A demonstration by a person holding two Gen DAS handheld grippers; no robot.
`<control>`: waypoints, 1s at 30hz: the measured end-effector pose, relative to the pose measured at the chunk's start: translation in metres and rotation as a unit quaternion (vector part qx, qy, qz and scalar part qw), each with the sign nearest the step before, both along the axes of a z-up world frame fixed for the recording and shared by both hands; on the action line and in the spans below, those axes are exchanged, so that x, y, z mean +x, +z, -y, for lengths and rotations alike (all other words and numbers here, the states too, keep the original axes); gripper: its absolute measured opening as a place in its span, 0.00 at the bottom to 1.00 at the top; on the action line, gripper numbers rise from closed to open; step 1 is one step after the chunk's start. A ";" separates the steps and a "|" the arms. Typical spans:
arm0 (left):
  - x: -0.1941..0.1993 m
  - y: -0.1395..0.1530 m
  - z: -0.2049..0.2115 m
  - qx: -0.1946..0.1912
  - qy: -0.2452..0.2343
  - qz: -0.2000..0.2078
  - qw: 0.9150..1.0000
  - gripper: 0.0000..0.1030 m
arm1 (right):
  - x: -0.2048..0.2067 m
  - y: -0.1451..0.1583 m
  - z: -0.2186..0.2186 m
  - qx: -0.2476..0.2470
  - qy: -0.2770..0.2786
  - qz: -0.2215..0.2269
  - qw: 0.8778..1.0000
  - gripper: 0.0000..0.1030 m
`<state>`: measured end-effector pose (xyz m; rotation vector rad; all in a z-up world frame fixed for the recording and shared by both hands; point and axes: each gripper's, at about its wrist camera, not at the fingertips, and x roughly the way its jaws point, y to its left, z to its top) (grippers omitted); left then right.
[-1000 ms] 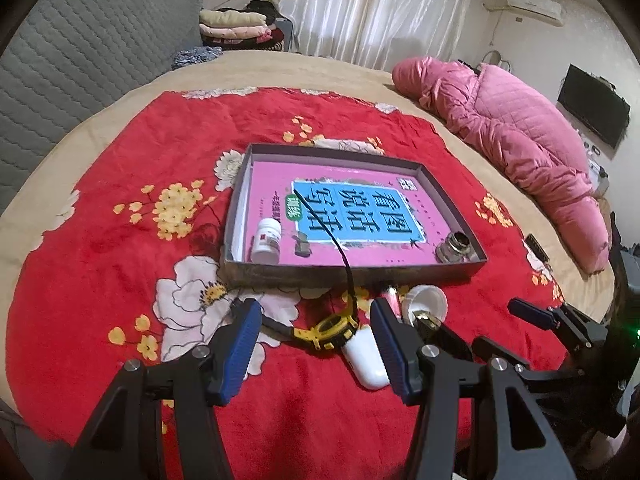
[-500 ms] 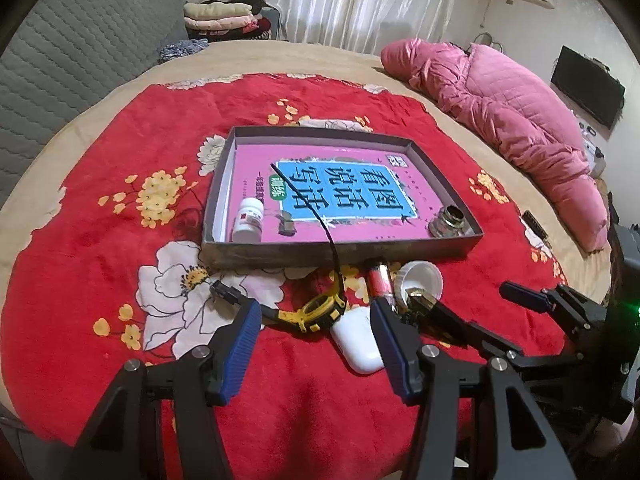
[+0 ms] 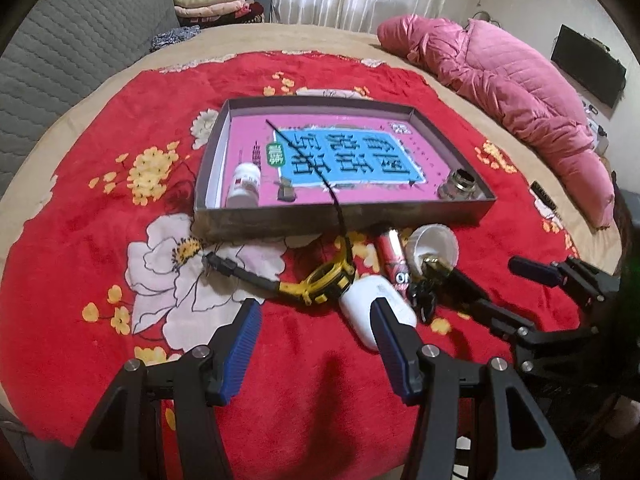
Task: Organize rigid objects
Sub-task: 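Move the right tool to the black gold-topped case while the left tool nears the white earbuds case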
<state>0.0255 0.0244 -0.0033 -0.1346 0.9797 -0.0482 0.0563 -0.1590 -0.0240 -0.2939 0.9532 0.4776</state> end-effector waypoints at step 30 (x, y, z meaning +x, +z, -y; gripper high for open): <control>0.019 -0.036 0.002 0.046 -0.019 -0.014 0.999 0.55 | 0.013 -0.016 0.002 0.015 -0.009 -0.032 0.999 0.72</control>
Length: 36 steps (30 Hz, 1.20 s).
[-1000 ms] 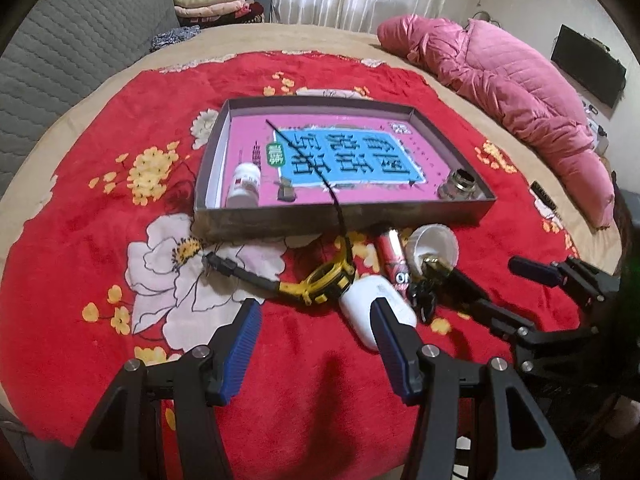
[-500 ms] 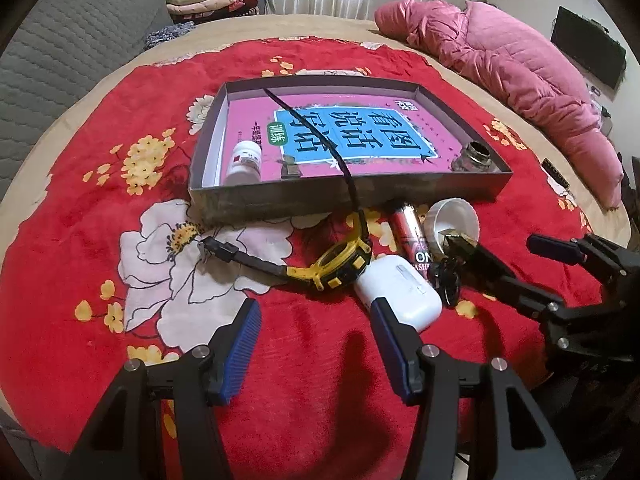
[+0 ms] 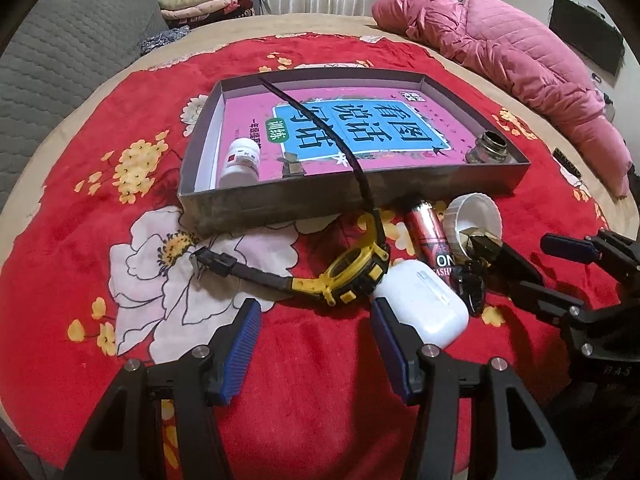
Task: Organize rigid objects
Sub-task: 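Move the right tool to the black gold-topped case while the left tool nears the white earbuds case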
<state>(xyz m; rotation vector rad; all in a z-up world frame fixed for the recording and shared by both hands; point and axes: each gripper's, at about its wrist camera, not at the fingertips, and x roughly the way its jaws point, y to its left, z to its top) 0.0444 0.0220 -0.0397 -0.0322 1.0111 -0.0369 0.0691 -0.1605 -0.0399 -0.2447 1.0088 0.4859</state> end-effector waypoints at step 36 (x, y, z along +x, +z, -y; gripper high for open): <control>0.030 -0.006 -0.002 -0.009 0.012 0.006 1.000 0.55 | 0.014 -0.017 -0.016 -0.004 0.033 0.011 0.999 0.25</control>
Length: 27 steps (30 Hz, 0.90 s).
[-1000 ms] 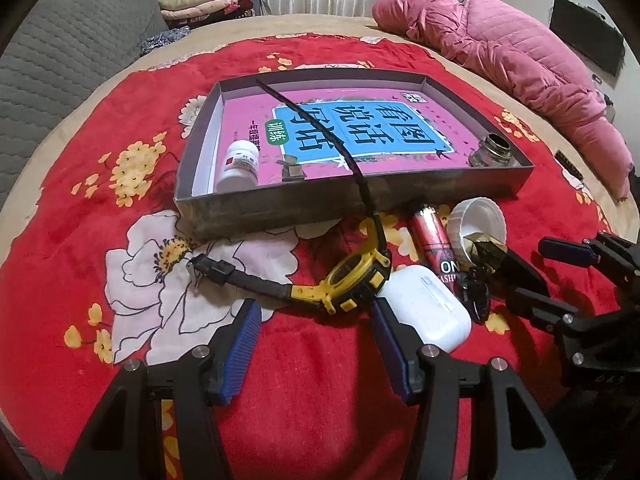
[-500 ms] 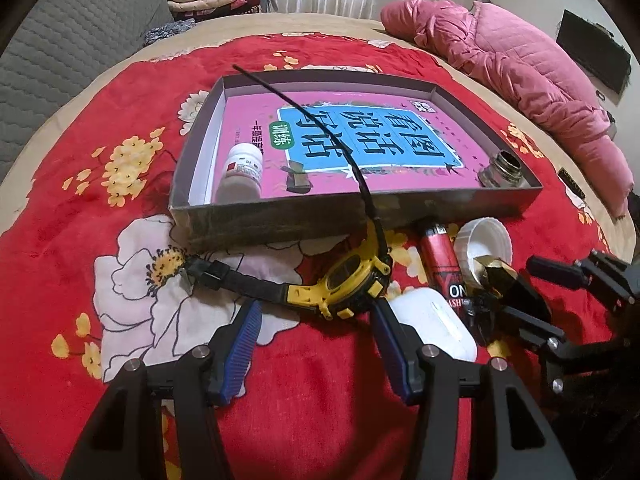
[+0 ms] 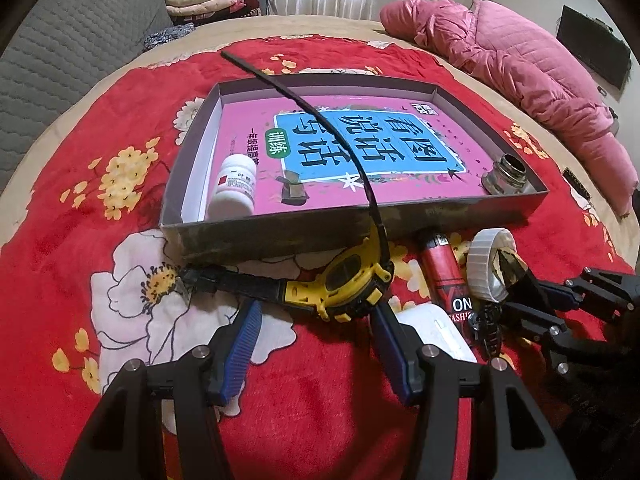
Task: Organize rigid objects
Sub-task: 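Move the right tool to the black gold-topped case while the left tool nears the white earbuds case, then close the left tool on the black watch strap while the right tool holds the black case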
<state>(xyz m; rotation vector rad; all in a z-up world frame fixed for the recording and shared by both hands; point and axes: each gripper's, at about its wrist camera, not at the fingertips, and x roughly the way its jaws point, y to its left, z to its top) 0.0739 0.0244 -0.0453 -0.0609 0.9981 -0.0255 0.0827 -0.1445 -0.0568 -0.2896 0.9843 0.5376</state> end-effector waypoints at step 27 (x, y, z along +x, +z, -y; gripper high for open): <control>0.019 -0.008 0.012 -0.015 -0.004 -0.019 1.000 0.33 | 0.012 0.004 0.021 0.082 -0.043 -0.048 0.995 0.24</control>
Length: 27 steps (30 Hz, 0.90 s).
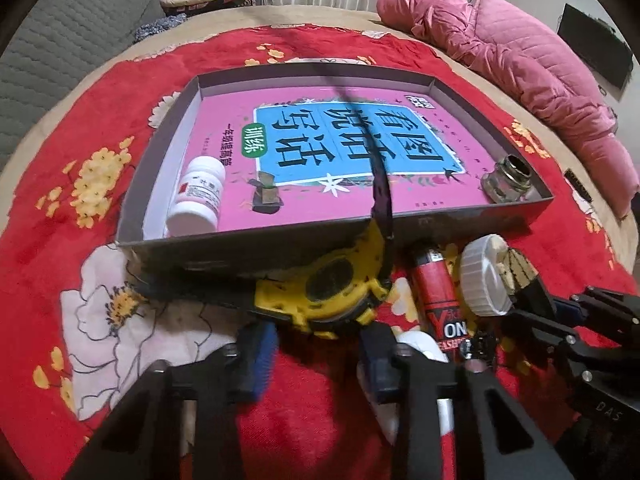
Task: Organize rigid objects
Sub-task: 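Close the left tool on the black watch strap while the right tool holds the black case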
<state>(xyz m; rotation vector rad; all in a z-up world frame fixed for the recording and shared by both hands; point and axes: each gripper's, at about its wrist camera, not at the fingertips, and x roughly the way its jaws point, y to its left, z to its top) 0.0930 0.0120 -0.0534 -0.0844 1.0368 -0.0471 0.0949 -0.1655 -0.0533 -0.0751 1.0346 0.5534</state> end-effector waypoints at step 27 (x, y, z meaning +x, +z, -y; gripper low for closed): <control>-0.018 0.008 -0.017 -0.109 0.004 0.019 0.994 0.00 | 0.003 0.008 0.007 0.028 -0.010 0.002 1.000 0.23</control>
